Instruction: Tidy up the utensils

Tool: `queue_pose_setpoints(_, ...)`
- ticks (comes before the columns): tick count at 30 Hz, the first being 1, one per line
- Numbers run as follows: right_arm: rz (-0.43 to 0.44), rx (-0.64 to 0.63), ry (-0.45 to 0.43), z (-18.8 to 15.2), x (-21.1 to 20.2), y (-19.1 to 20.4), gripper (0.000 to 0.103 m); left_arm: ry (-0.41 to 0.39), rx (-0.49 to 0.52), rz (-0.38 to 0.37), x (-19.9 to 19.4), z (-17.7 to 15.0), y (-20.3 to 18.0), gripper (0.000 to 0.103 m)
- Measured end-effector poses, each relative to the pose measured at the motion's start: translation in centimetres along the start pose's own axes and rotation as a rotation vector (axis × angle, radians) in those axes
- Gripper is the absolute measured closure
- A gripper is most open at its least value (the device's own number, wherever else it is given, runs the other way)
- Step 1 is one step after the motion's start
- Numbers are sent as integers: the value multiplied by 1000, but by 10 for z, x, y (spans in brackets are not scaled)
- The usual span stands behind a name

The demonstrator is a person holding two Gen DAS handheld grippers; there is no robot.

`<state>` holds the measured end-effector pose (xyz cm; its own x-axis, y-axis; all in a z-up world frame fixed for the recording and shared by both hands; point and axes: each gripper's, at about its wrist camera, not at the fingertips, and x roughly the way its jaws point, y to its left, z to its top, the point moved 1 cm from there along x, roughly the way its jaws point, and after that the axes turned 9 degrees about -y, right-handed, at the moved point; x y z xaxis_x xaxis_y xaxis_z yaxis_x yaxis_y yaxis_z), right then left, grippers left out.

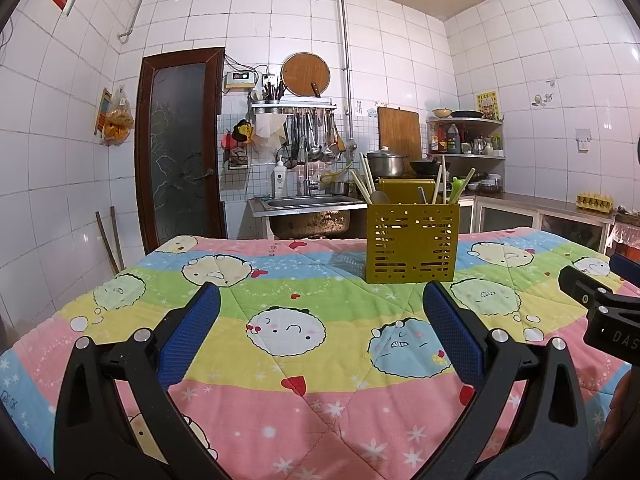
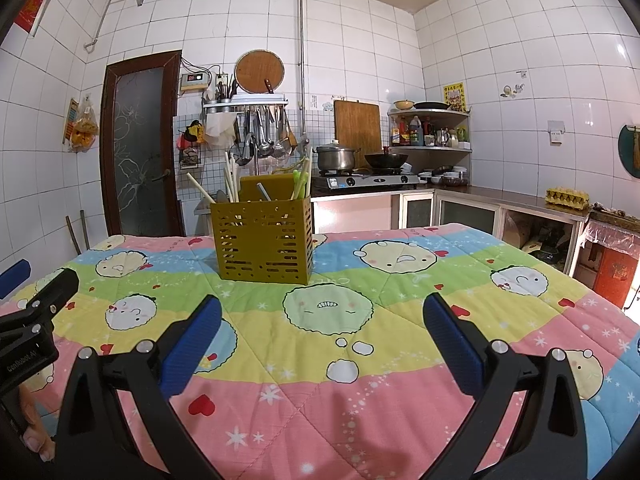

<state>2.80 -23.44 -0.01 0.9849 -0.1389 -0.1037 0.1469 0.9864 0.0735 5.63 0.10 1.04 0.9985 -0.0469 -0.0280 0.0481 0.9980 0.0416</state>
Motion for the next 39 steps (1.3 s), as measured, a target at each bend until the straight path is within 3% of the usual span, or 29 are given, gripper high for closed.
queue_pose_setpoints(39,-1,0,0,0,0,-1,5,-23,-2,-10,-5,0,1,5)
